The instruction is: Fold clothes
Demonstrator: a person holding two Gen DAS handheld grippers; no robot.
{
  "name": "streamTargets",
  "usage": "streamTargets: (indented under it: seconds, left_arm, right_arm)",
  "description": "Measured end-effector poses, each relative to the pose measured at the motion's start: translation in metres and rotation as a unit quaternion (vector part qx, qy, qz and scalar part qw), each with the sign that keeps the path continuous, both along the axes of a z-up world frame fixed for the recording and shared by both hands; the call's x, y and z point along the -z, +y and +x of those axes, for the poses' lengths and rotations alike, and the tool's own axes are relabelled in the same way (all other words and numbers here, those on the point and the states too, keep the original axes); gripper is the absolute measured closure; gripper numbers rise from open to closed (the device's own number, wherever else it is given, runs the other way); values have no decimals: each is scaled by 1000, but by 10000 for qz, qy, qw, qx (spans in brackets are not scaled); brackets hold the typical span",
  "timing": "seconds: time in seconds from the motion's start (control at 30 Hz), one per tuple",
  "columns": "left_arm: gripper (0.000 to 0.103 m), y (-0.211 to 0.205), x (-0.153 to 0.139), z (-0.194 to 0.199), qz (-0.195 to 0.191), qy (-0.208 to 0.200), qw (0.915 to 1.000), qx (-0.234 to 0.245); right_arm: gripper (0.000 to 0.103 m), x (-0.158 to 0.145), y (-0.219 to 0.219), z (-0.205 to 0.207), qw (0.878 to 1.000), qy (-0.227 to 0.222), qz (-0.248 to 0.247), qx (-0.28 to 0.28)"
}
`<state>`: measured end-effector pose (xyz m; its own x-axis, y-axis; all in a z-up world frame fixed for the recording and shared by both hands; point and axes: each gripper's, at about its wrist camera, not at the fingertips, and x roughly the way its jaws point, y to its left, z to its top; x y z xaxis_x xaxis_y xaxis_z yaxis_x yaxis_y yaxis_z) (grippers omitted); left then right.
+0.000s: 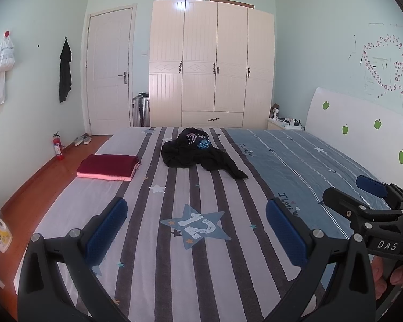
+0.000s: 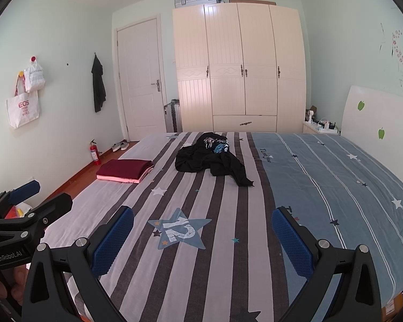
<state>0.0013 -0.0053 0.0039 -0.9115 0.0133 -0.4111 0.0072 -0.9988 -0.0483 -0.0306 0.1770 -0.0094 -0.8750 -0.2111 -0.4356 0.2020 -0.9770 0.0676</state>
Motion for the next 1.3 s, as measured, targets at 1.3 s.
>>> streamTargets:
  seconds: [1.3]
  left_arm:
    - [1, -52, 187, -270, 499, -2151, 9747, -358]
  right_arm:
    - [1, 201, 21, -281, 9710, -2315, -76, 597]
